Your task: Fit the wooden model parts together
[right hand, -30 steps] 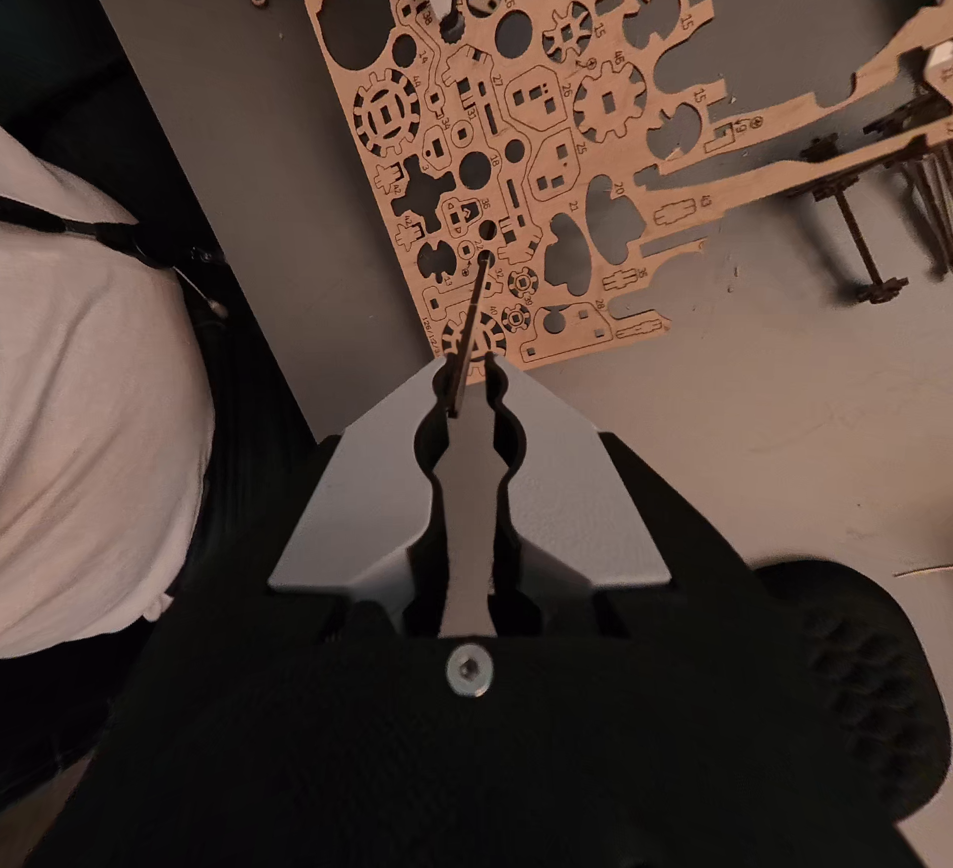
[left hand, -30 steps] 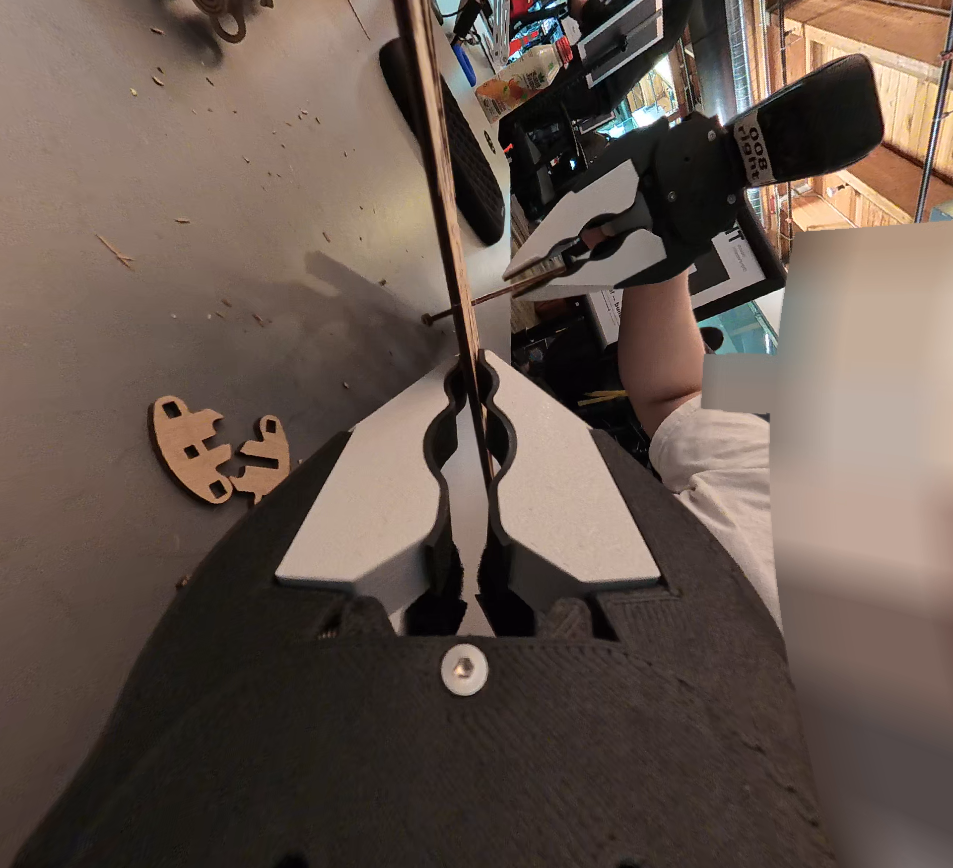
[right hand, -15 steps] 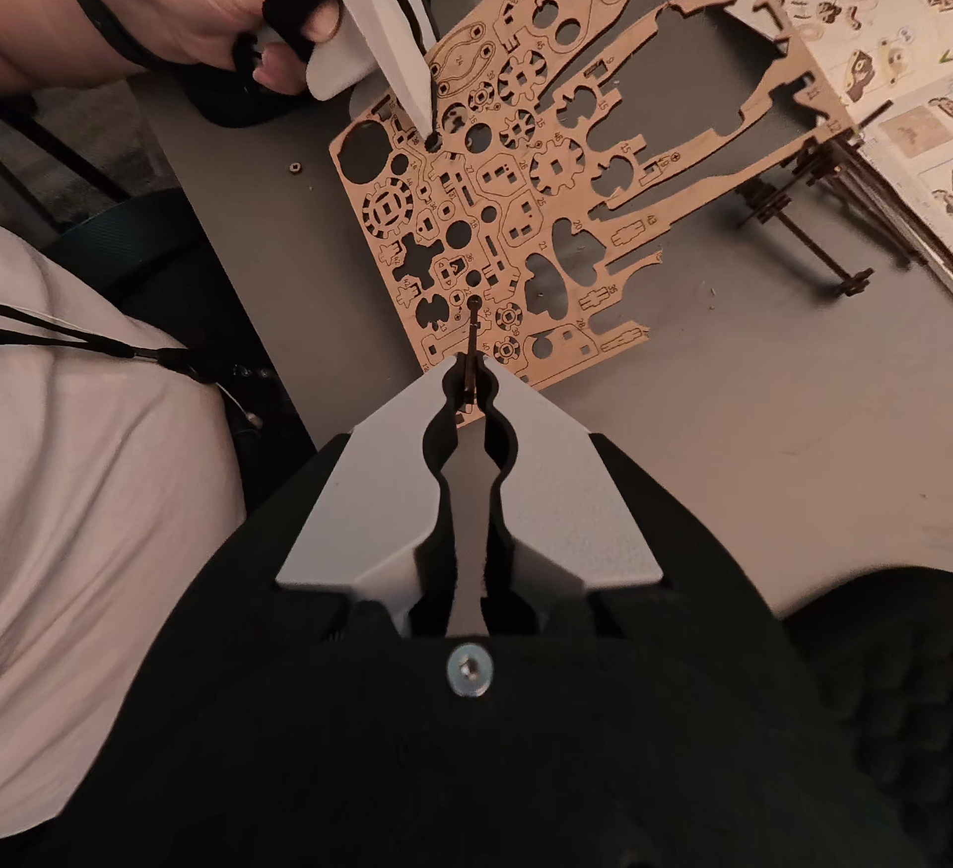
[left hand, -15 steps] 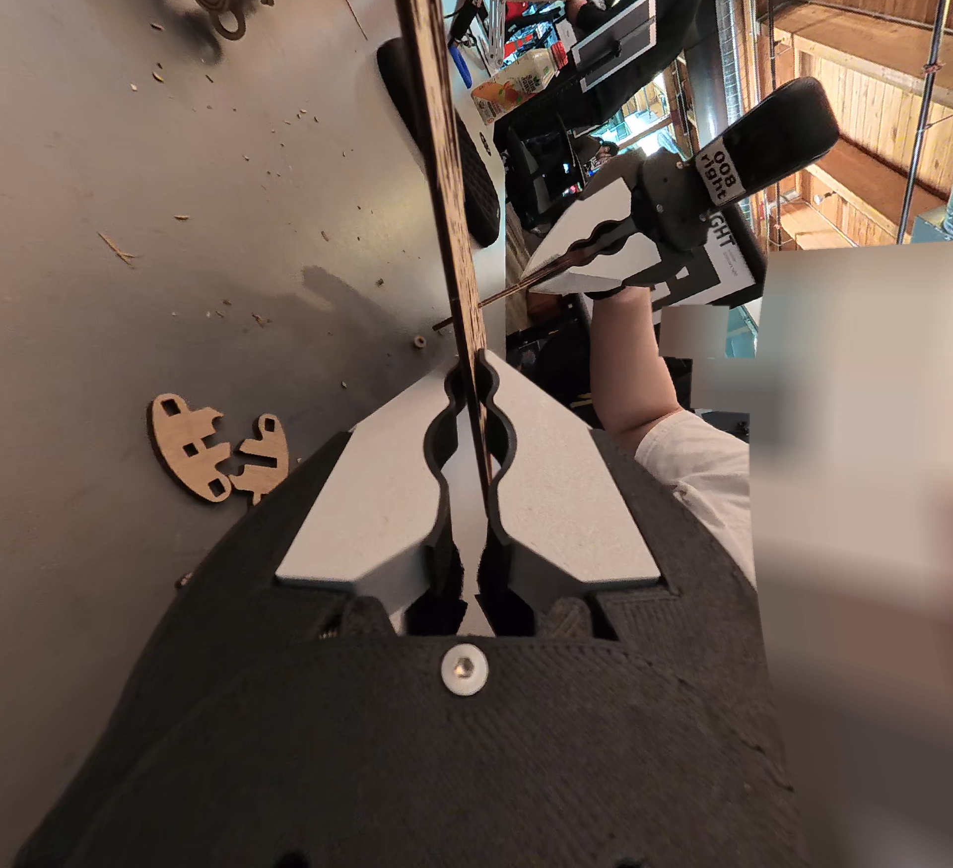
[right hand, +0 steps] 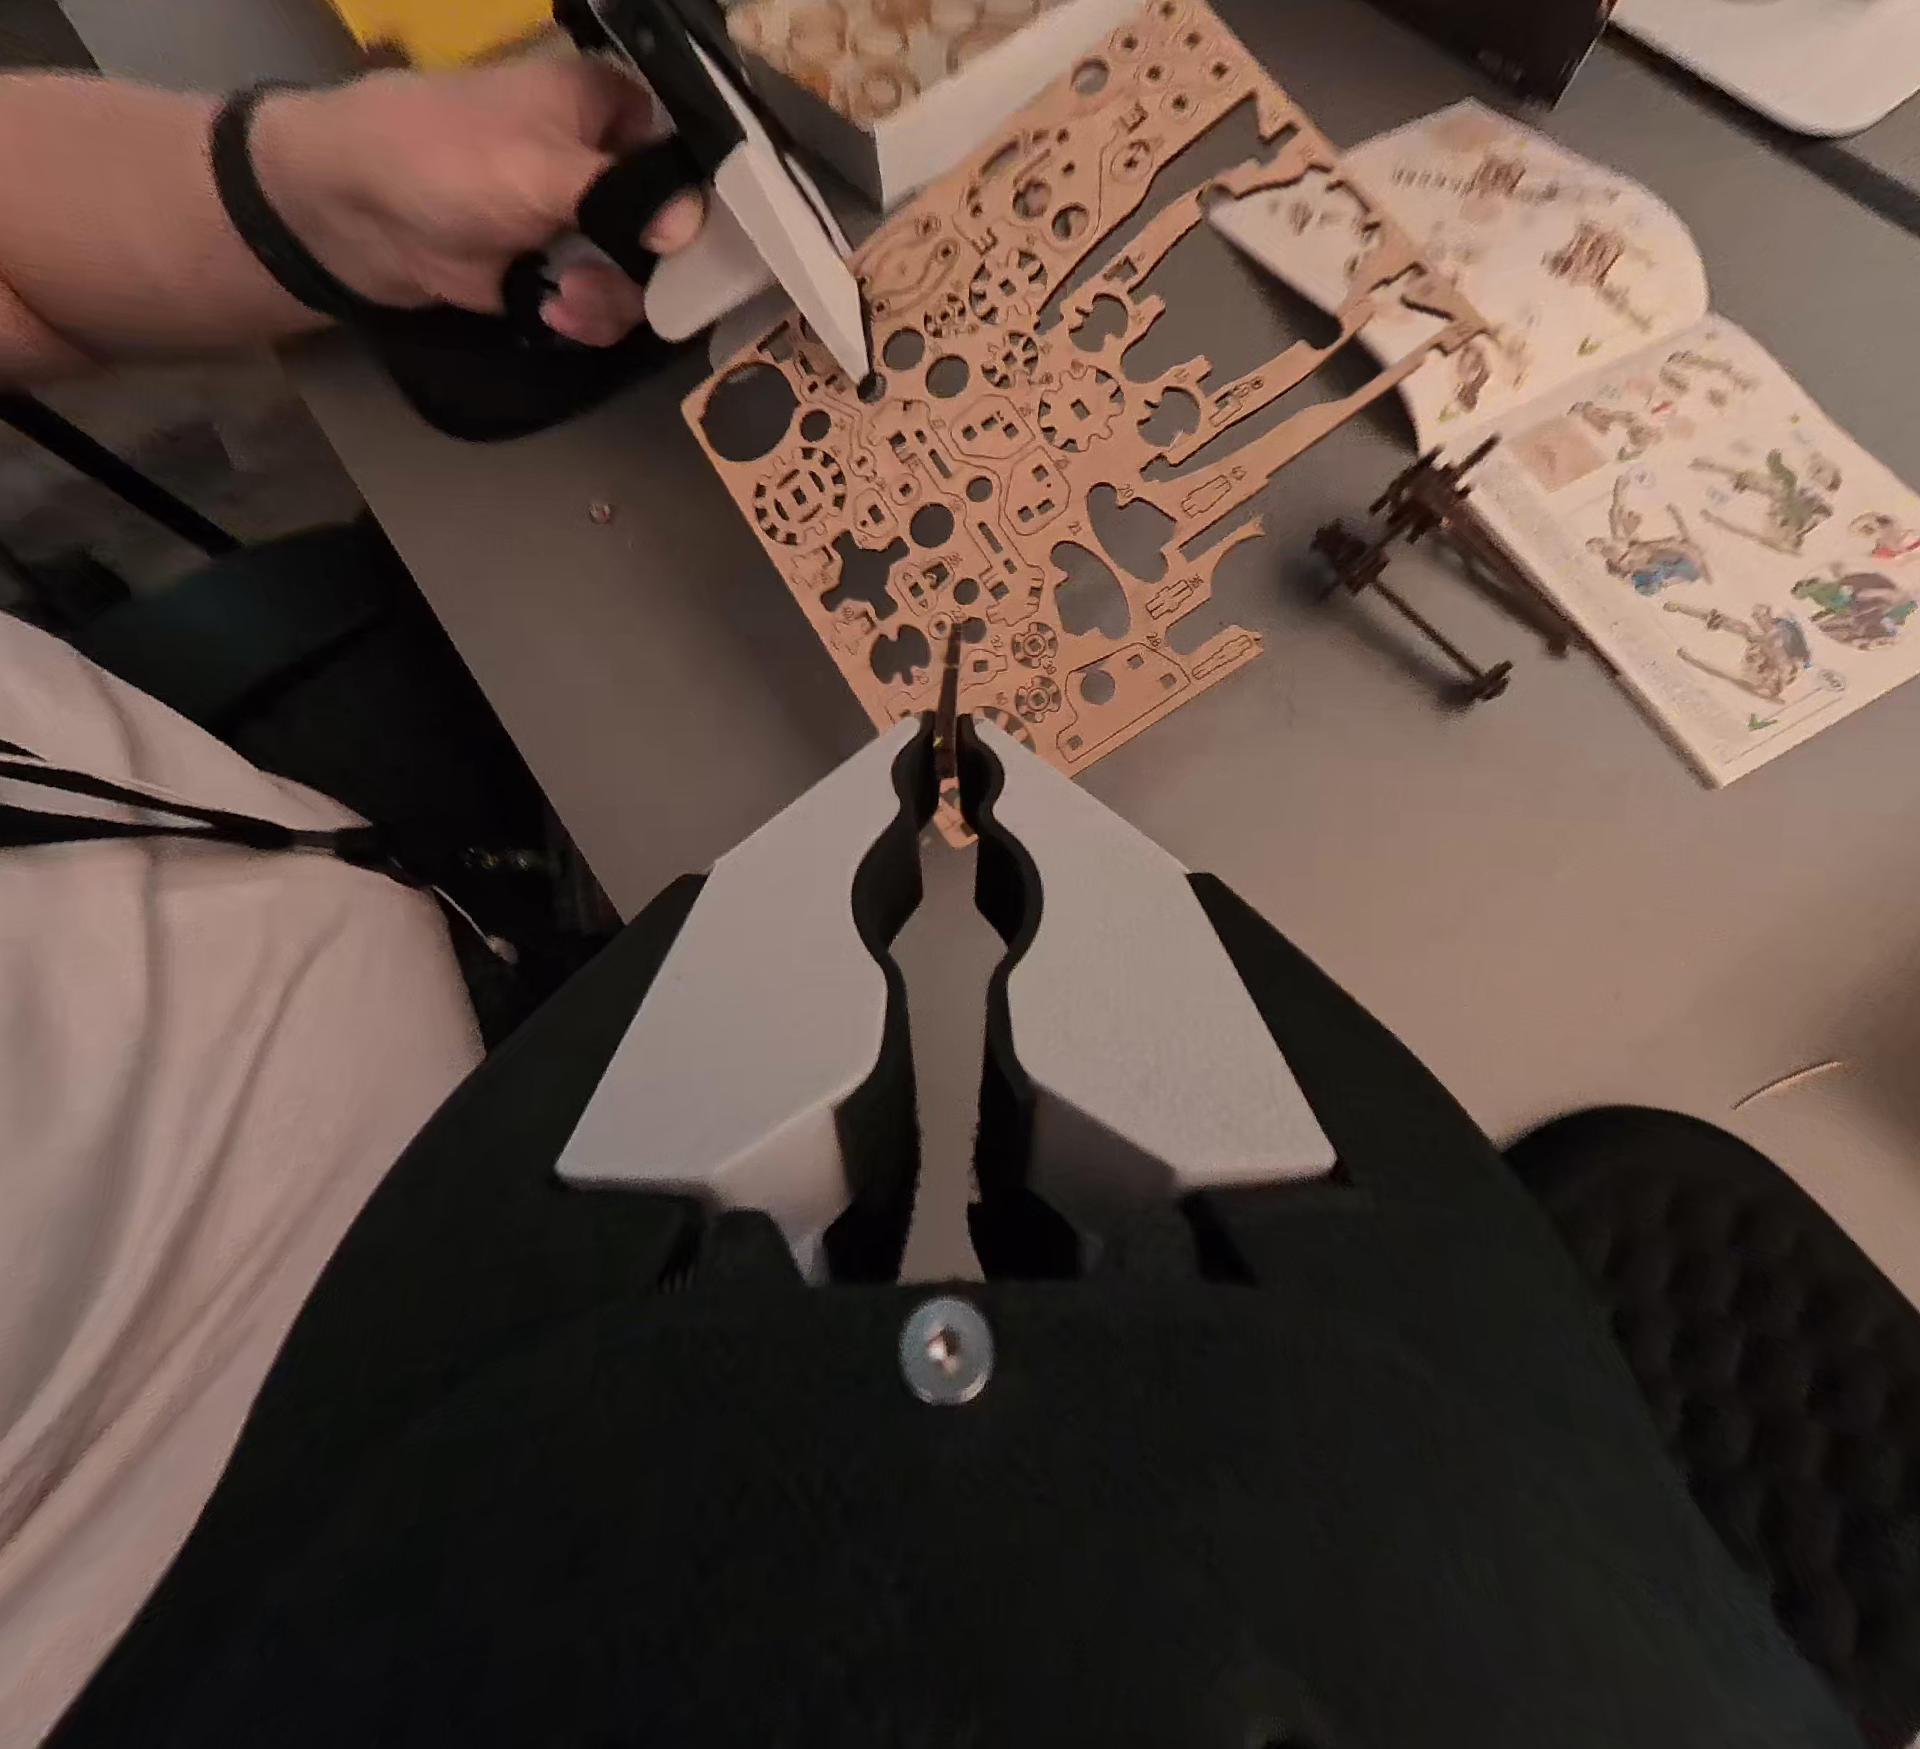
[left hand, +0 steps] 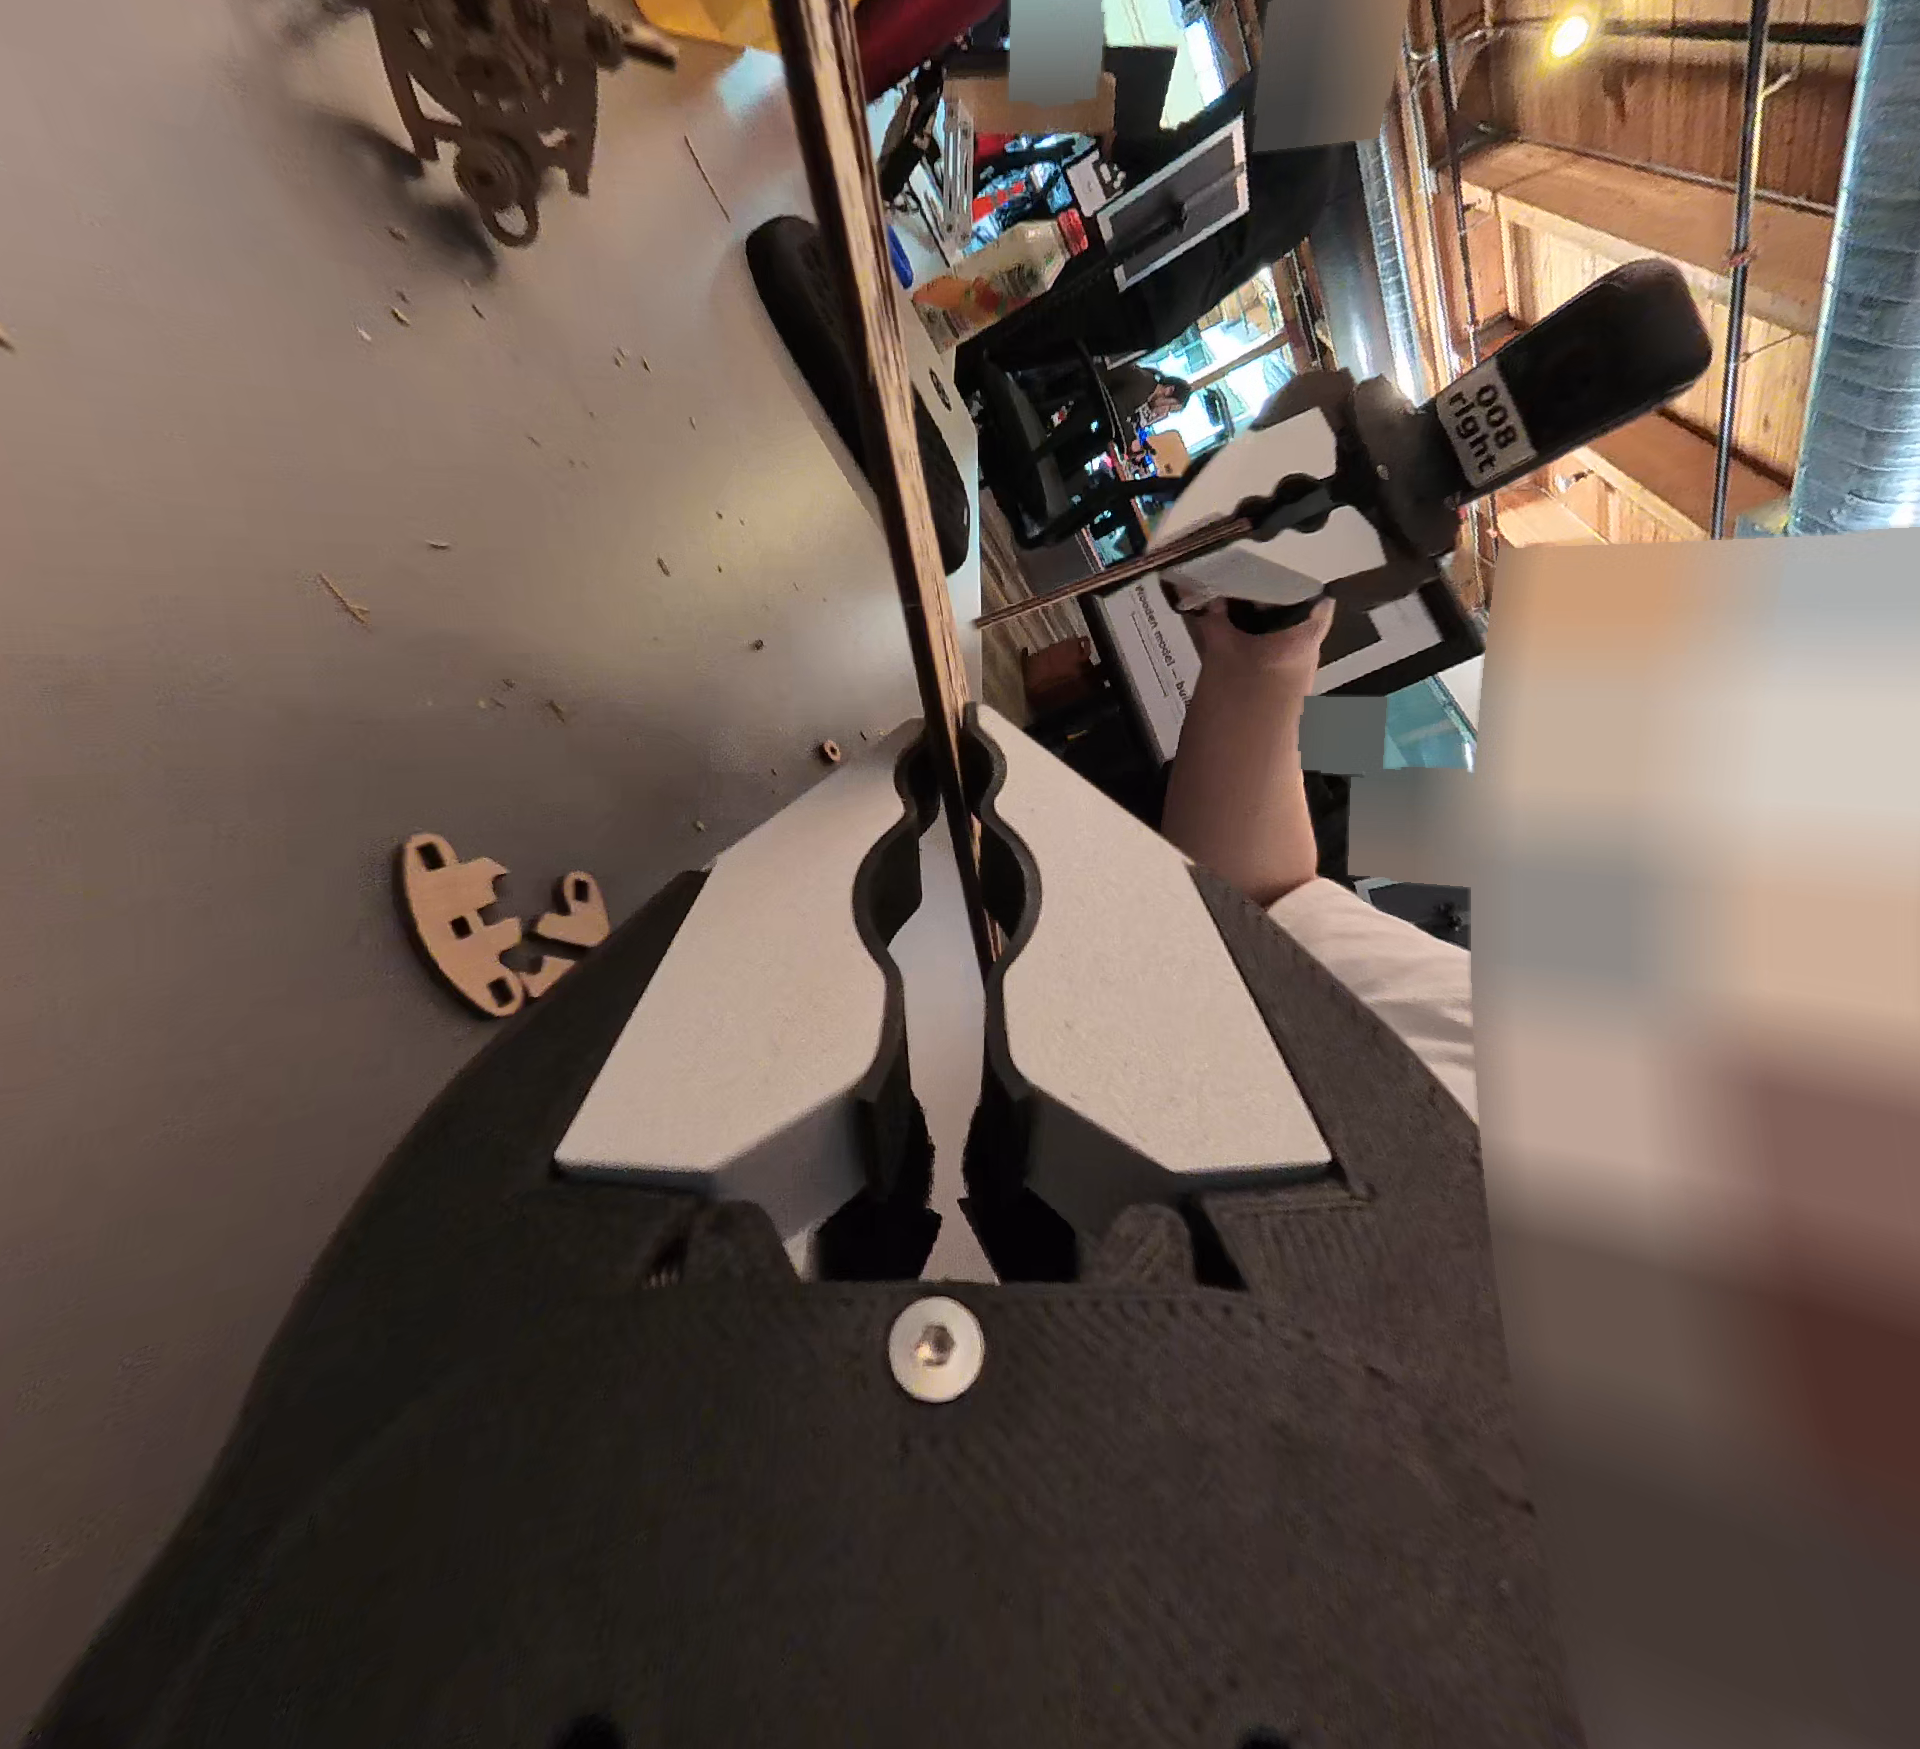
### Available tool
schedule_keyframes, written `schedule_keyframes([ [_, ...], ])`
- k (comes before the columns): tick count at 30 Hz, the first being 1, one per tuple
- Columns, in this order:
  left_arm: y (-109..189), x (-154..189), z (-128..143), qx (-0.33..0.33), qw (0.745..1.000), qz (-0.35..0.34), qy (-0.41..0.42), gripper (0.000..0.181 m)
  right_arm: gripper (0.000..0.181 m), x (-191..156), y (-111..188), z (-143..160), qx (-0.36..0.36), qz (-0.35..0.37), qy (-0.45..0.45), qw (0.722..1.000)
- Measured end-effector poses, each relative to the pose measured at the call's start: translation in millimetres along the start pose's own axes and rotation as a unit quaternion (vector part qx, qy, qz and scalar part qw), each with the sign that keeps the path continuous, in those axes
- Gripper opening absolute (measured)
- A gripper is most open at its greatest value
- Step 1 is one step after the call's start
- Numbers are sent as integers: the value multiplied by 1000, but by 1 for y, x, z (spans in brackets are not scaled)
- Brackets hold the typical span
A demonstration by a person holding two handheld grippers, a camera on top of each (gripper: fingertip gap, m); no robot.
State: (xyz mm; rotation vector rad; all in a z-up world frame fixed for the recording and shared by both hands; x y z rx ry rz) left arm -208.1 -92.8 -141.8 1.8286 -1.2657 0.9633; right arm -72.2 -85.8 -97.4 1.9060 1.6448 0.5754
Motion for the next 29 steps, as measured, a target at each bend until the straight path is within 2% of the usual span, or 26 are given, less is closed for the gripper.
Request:
schedule_keyframes([
  [4, 13, 2, -13, 26, 1000, 0, -5, 1, 0, 6, 24, -13, 47, -5, -21, 999],
  [7, 20, 2, -20, 47, 999, -5, -10, 1, 0, 15, 31, 3, 62, -31, -84, 994],
  [10, 25, 1, -25, 64, 998, -10, -11, 1, 0, 20, 17, 35, 63, -95, -200, 973],
  [12, 28, -2, -27, 72, 997, -13, -9, 1, 0, 25, 2, 57, 59, -110, -262, 957],
  [16, 29, -7, -29, 75, 997, -16, -2, 1, 0, 35, -18, 72, 74, -111, -308, 942],
  [20, 32, -9, -31, 82, 997, -15, 5, 1, 31, 53, -27, 94, 26, -36, -293, 955],
  [23, 35, -10, -33, 88, 996, -14, 10, 2, 31, 63, -19, 97, 15, 42, -241, 969],
  [26, 36, -11, -34, 89, 996, -9, 17, 2, 30, 70, -7, 87, 30, 154, -147, 977],
  [27, 36, -11, -34, 89, 996, -8, 19, 2, 29, 65, -6, 78, 43, 170, -112, 978],
  [29, 36, -12, -34, 90, 996, -8, 21, 2, 24, 41, -18, 59, 76, 148, -56, 985],
])
Point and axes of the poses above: each gripper's, where its closed fingertips meet, y back along the fingers, z out of its underside, x = y × z across the jaws, the point moved 1 cm from there along y, back along the fingers, and after that the axes turned 4 degrees about -x, right-handed, at the moved point
